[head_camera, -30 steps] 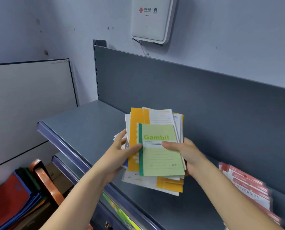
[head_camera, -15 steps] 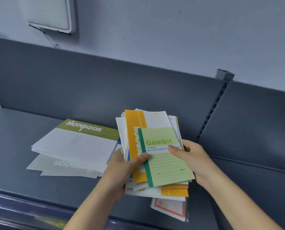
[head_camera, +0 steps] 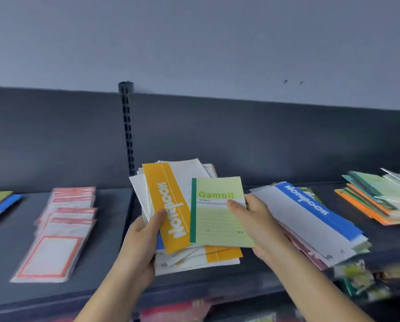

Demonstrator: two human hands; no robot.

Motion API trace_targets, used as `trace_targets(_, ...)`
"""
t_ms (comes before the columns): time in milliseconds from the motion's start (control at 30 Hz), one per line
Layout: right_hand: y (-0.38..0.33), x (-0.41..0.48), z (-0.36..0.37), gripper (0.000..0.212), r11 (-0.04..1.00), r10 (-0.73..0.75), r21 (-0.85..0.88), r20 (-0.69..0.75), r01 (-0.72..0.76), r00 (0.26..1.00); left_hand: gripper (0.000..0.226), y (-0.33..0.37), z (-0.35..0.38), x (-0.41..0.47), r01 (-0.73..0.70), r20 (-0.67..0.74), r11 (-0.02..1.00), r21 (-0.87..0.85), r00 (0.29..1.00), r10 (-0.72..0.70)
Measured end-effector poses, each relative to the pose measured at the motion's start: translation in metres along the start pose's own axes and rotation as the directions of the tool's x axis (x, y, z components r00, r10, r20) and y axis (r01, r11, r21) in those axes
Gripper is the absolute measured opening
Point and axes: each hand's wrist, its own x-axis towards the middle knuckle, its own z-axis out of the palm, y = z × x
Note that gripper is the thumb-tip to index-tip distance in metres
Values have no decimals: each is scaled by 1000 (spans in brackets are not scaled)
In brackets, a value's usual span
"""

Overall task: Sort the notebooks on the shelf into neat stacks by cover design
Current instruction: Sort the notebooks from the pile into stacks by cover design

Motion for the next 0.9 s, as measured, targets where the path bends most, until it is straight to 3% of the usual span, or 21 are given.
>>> trace_targets(300, 26, -14, -144, 8, 997, 8, -80, -93, -15, 996, 27, -51, 122, 0, 40, 105, 998, 53, 993, -45)
trace_targets(600, 46, 15, -235, 6, 992, 25, -109, -319, -62, 948, 26, -86, 218, 51, 29, 187, 994, 105, 981, -49)
trace_targets(733, 41, 48, -283, 13, 980, 10, -181, -367, -82, 930, 24, -93, 264, 82, 65, 247, 992, 109, 965, -90)
trace_targets(900, 26, 86, -348, 26, 975, 86, -152, -411, -161, 908, 27, -93, 305, 119, 76, 298, 986, 151, 947, -118)
